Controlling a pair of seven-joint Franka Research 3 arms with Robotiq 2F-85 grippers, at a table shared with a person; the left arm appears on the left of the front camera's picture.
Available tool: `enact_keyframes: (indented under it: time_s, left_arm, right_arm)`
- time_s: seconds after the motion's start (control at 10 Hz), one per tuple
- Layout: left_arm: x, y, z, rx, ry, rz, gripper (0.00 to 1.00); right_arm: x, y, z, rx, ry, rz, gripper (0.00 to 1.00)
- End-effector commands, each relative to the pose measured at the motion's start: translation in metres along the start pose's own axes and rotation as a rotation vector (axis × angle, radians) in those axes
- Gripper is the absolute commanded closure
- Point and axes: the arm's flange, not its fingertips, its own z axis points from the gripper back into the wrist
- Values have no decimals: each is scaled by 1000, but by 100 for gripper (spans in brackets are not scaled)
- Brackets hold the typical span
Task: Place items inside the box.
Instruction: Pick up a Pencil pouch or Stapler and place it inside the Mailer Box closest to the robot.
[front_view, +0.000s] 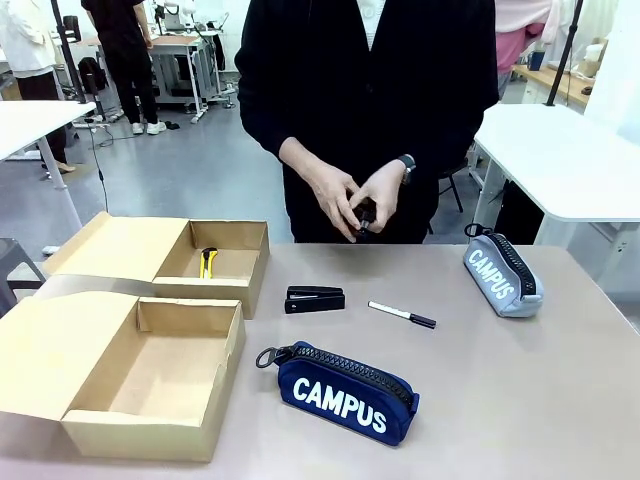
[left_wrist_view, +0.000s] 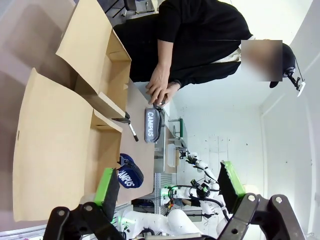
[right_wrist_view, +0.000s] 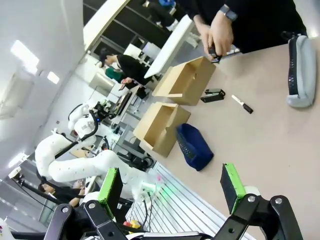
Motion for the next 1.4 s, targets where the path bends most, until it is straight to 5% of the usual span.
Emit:
enact_keyframes:
  time_s: [0.0, 0.2, 0.4, 0.7, 0.8, 0.9, 1.0, 1.3]
  left_arm:
    - [0, -1, 0, -23, -4, -19, 0]
    - [0, -1, 0, -23, -4, -19, 0]
    - [0, -1, 0, -23, -4, -19, 0]
    - [0, -1, 0, -23, -4, -19, 0]
    - [0, -1, 0, -23, -4, -19, 0]
    - [0, -1, 0, -23, -4, -19, 0]
    - [0, -1, 0, -23, -4, -19, 0]
    - [0, -1, 0, -23, -4, -19, 0]
  right_arm:
    - [-2, 6, 3, 5, -1, 11, 0]
    - [0, 2, 0, 0, -1, 5, 0]
    - [15, 12, -72, -266, 255, 42, 0]
    - [31, -4, -147, -568, 476, 35, 0]
    - [30, -3, -158, -587, 530, 66, 0]
    - [22, 21, -145, -469, 582, 111, 0]
    - [59, -2, -146, -543, 464, 70, 0]
    - [62, -1, -213, -614, 649, 155, 0]
